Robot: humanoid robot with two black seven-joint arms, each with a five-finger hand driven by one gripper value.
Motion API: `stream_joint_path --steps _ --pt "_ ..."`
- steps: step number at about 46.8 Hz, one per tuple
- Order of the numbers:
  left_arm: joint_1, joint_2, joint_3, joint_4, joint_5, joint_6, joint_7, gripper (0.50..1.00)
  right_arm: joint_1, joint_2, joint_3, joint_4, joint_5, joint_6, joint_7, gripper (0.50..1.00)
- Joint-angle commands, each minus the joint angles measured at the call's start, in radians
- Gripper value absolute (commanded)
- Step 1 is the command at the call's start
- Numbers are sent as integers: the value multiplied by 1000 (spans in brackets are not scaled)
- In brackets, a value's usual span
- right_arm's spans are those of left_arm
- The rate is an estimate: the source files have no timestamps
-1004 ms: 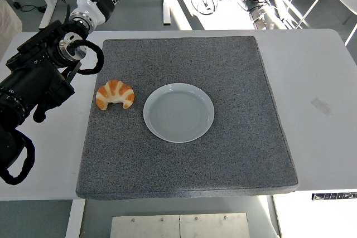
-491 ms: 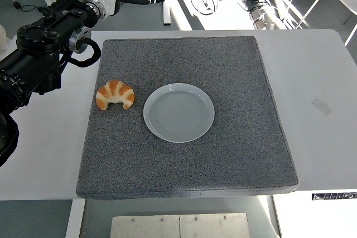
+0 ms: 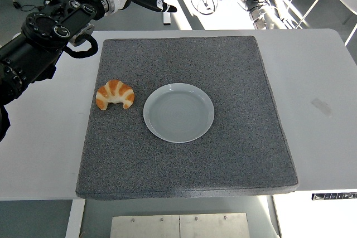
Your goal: Place the bread on the plate
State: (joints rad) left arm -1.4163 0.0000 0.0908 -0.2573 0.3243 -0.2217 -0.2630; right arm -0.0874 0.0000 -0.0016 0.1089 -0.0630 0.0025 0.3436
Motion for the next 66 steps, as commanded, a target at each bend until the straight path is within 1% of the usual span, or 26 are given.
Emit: stream_joint_path --steps 1,5,8,11,14,17,19,24,27,29,33,39,43,49,54,62,66 --pt "-3 0 50 -8 15 -4 11 984 0 0 0 0 0 1 0 1000" --pt "-3 0 122 -62 15 1 31 984 0 0 0 0 0 -1 0 1000" --pt "-3 0 168 -112 15 7 33 984 0 0 0 0 0 -1 0 1000" --pt "-3 8 190 -166 16 22 33 984 0 0 0 0 0 1 0 1000" --pt "-4 34 191 -227 28 38 31 984 0 0 0 0 0 -1 0 1000" --pt "-7 77 182 -315 56 47 27 984 0 0 0 0 0 1 0 1000" --pt "-10 113 175 -374 82 65 27 984 0 0 0 0 0 -1 0 1000" --pt "-50 199 153 -537 119 159 30 984 0 0 0 0 0 1 0 1000" --pt "-59 258 159 -630 121 203 36 984 0 0 0 0 0 1 0 1000" --pt "-59 293 164 -683 122 215 36 984 0 0 0 0 0 1 0 1000" --pt "-58 340 201 -741 145 226 37 984 0 0 0 0 0 1 0 1000" --pt "-52 383 273 -750 216 275 37 984 0 0 0 0 0 1 0 1000" --pt "-44 413 284 -754 251 291 36 984 0 0 0 0 0 -1 0 1000" --pt "-15 442 288 -763 392 323 36 984 0 0 0 0 0 -1 0 1000" --pt "-4 480 287 -764 464 321 34 984 0 0 0 0 0 -1 0 1000" --pt "10 500 290 -780 499 306 22 984 0 0 0 0 0 1 0 1000" --pt "0 518 288 -784 510 269 25 984 0 0 0 0 0 1 0 1000"
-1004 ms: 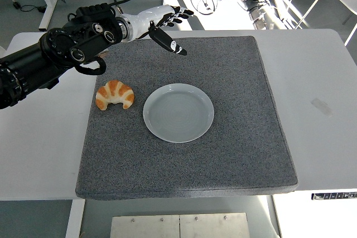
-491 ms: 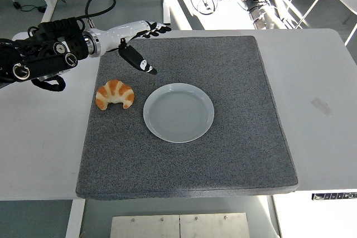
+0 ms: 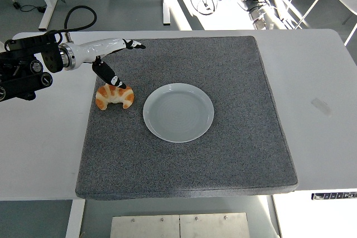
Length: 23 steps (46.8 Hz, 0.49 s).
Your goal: Place the bread on the plate
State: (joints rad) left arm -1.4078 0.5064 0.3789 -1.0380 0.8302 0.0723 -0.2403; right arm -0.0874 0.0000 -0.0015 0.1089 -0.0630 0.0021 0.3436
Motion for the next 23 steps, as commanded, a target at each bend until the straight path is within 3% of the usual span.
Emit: stream_joint_path --steps 1,8,23 --pt "-11 18 0 -8 6 -38 4 983 0 0 0 0 0 -1 0 1000" --pt "-13 60 2 -13 24 -126 12 980 0 0 0 0 0 1 0 1000" --pt "42 78 -3 -7 118 -112 10 974 0 0 0 0 0 1 0 1000"
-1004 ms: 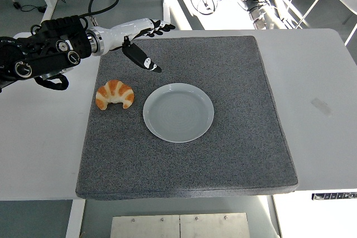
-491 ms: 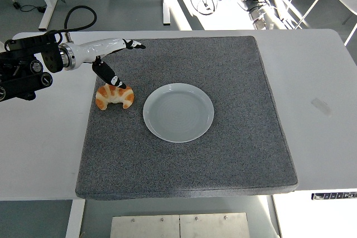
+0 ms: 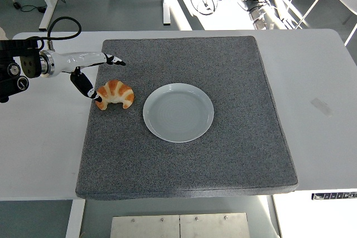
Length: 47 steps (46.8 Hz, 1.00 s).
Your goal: Place the bread on the plate
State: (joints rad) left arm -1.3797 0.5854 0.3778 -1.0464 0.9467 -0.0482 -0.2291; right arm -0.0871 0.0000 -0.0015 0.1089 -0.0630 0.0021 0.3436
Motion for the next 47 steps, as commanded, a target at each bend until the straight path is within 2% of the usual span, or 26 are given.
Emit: stream_joint_path --steps 1,15,22,30,38,42,47 --pt "19 -2 -2 2 1 13 -1 972 0 0 0 0 0 1 0 1000" --pt "64 -12 -5 9 1 65 -3 968 0 0 0 0 0 1 0 1000" --pt "68 -15 -11 20 1 71 -4 966 0 0 0 0 0 -1 0 1000" --pt "86 -56 -14 55 -2 94 -9 961 0 0 0 0 0 -1 0 1000" --pt "108 -79 -14 82 -3 122 -10 933 0 0 0 0 0 -1 0 1000" --pt "119 -85 -16 88 -3 128 -10 901 0 0 0 0 0 -1 0 1000" --pt "126 -108 -14 115 -3 149 -12 896 0 0 0 0 0 1 0 1000"
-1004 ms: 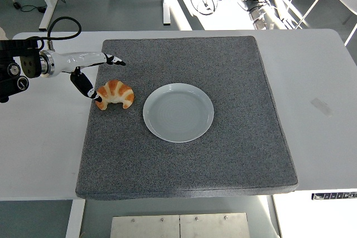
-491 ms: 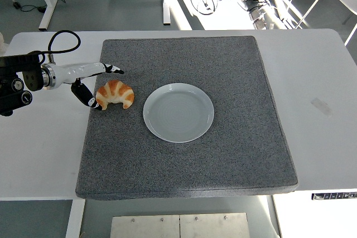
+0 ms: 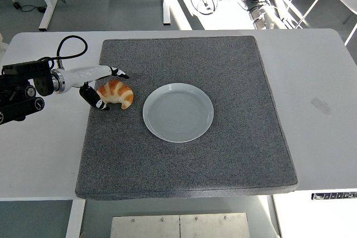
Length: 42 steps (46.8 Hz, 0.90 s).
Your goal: Place the bread on the plate
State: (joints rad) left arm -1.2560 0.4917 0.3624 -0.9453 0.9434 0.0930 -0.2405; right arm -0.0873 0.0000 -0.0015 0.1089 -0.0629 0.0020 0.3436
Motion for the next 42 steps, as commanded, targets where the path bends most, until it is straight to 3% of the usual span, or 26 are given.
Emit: stream_joint_path --steps 1,8,15,18,20,29,42 --pt "4 -19 1 19 0 10 -2 896 0 0 0 0 0 0 0 1000" --pt "12 -28 1 30 0 13 -2 869 0 0 0 0 0 0 0 1000" --pt "15 -53 6 49 3 46 -3 665 0 0 0 0 0 0 0 1000" --pt "15 -56 4 56 2 69 -3 601 0 0 0 0 0 1 0 1000" --pt "15 -56 7 63 3 86 -3 500 0 0 0 0 0 1 0 1000" --pt "13 -78 4 94 0 137 -57 500 0 0 0 0 0 1 0 1000" --pt "-17 -79 -2 103 -6 140 -79 500 0 0 0 0 0 1 0 1000"
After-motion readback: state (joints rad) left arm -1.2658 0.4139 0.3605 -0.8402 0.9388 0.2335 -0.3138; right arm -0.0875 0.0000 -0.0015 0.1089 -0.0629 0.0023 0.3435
